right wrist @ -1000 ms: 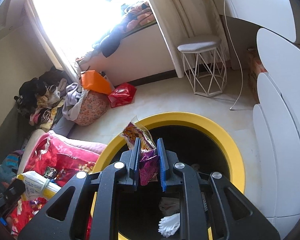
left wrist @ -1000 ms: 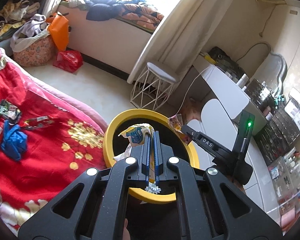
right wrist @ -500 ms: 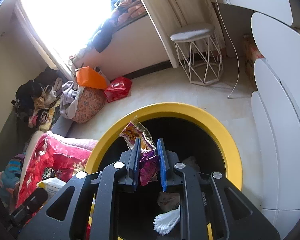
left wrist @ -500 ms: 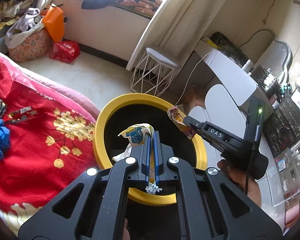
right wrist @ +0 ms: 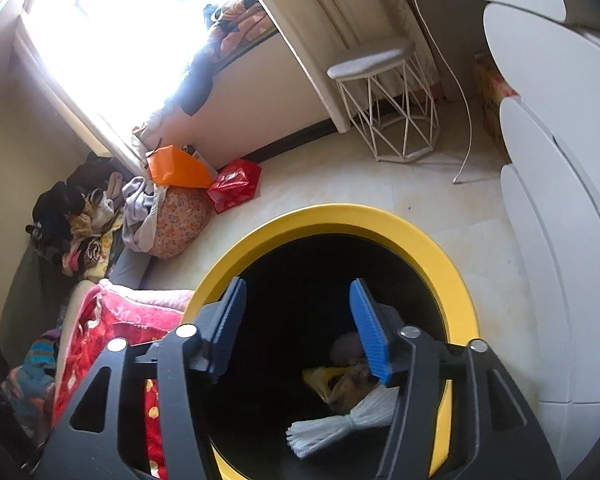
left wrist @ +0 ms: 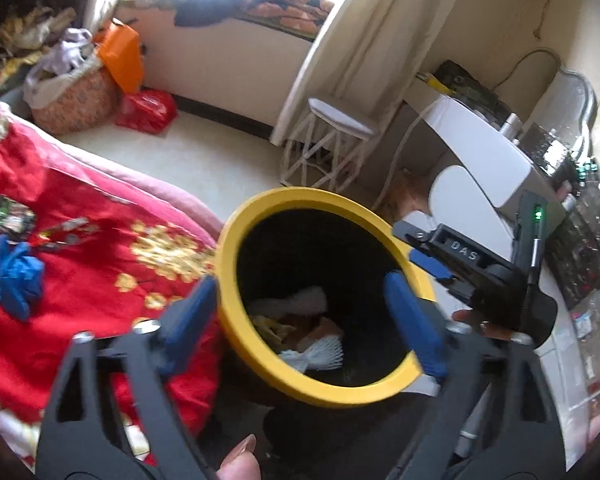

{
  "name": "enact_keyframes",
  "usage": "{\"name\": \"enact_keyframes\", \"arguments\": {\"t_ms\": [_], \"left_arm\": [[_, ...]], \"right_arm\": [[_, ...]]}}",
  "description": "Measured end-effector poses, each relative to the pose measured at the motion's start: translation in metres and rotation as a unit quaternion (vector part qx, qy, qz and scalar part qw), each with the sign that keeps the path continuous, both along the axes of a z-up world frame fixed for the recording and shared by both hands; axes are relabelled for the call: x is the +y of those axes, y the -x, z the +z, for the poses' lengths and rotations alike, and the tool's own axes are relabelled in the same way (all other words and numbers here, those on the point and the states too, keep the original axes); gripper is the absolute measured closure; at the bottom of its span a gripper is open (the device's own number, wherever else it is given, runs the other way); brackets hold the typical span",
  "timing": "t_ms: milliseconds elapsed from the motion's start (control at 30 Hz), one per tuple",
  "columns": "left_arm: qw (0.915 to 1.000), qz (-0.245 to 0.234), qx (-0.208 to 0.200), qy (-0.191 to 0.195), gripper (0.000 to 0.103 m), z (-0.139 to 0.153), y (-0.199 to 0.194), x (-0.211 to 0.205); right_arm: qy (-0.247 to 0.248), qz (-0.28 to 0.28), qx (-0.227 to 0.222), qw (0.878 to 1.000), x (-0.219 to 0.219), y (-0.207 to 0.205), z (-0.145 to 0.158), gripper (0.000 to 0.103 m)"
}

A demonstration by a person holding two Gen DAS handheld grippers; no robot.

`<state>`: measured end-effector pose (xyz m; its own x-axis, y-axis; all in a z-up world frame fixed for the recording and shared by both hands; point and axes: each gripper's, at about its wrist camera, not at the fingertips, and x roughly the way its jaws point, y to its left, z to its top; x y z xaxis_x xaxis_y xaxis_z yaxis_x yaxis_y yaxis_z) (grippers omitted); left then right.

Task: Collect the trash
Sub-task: 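Move both tools back to the remaining items on the bed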

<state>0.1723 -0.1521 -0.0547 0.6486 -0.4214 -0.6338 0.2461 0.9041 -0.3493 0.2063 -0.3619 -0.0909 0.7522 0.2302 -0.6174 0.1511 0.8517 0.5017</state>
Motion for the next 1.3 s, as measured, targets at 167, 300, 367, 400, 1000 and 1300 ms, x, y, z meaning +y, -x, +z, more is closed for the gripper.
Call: {"name": "enact_keyframes", "arguments": {"t_ms": [167, 300, 367, 400, 1000, 1300], "left_arm": [[0.9991, 0.03, -0.019, -0.022, 0.011, 0.006, 0.009, 0.01], [0.9977, 0.051, -0.033, -0.029, 0.011, 0.012, 0.016, 0.022], [0.9968, 0.062, -0.038, -0.034, 0.011, 0.013, 0.02, 0.028], [0.9962, 0.068, -0.04, -0.037, 0.011, 0.014, 0.022, 0.032], [0.9877, 0.128, -0.075, -0.05, 0.011, 0.023, 0.04, 0.086], [0.9848, 0.142, -0.094, -0.035, 0.011, 0.035, 0.047, 0.119]], "right_arm": [[0.041, -0.006, -0.016, 0.999, 0.007, 0.004, 0.009, 0.035], [0.065, -0.014, -0.032, 0.997, 0.015, 0.009, 0.015, 0.026], [0.076, -0.013, -0.041, 0.996, 0.021, 0.012, 0.018, 0.024], [0.079, -0.012, -0.044, 0.996, 0.025, 0.014, 0.019, 0.023], [0.135, 0.061, -0.124, 0.981, 0.098, 0.036, 0.04, 0.01], [0.163, 0.079, -0.139, 0.974, 0.127, 0.043, 0.043, 0.009]]}}
